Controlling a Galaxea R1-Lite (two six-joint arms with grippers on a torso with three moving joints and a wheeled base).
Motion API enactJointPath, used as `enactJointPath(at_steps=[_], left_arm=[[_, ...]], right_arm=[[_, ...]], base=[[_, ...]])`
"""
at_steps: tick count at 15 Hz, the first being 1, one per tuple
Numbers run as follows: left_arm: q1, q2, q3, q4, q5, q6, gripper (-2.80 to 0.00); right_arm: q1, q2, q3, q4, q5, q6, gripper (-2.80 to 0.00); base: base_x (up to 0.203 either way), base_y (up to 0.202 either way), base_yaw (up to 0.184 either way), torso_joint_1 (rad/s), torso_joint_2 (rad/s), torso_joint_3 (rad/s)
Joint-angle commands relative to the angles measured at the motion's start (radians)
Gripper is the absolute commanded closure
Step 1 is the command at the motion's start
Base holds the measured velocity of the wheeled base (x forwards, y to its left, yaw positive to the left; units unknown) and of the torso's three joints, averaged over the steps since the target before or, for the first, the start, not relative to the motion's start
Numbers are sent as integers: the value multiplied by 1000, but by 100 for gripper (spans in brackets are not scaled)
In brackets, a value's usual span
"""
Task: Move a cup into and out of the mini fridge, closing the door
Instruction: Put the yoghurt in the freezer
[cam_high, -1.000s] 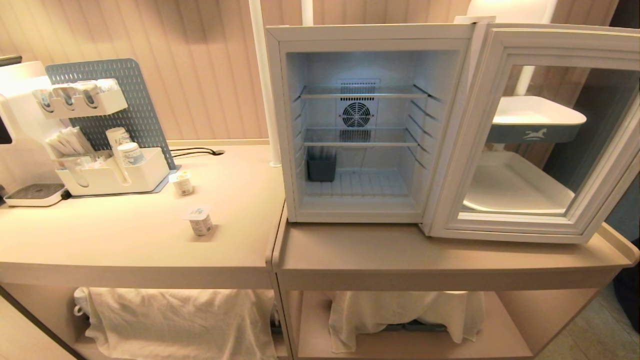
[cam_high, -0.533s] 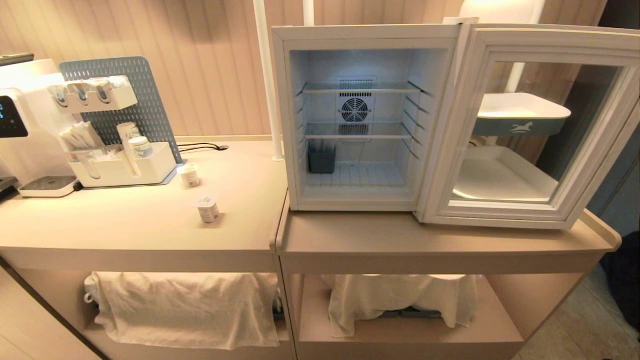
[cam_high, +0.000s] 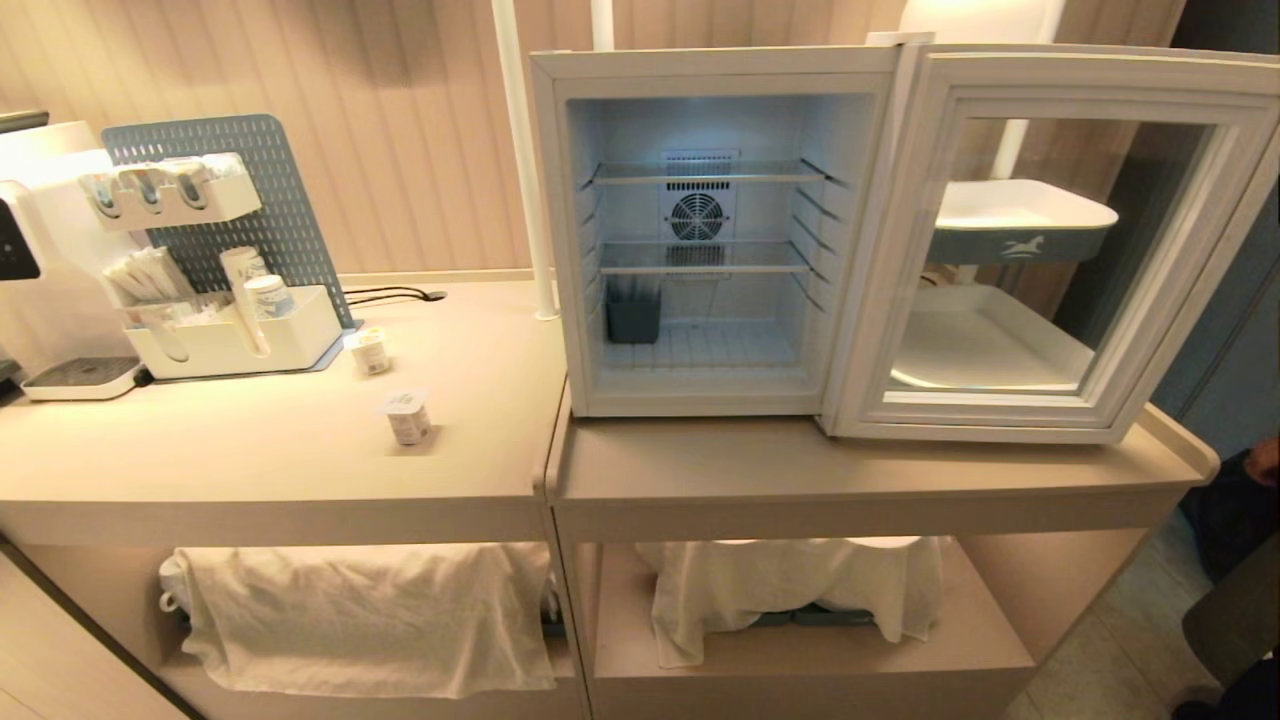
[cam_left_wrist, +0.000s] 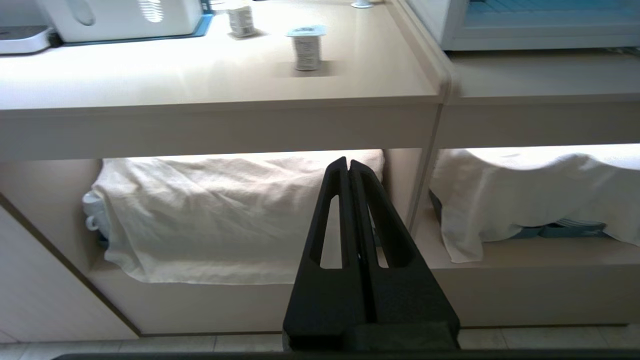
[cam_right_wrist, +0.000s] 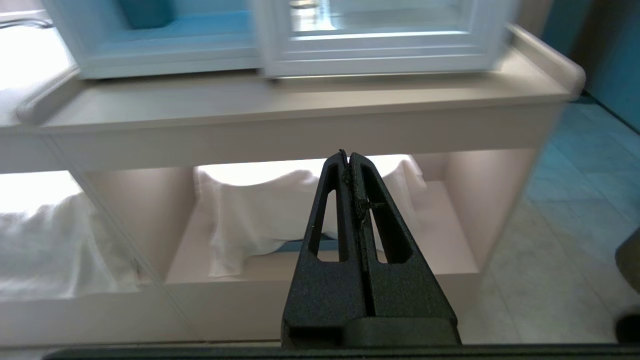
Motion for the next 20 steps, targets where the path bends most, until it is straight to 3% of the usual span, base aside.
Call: enactJointPath(at_steps=[1,20], left_arm=[[0,0,0,-1,0,0,0],[0,0,0,-3,0,-2,0]], right_arm=[[1,1,0,-1,0,0,0],[1,1,0,1,0,0,0]], base=[[1,174,1,5,5,1],[0,193,1,2,2,3]])
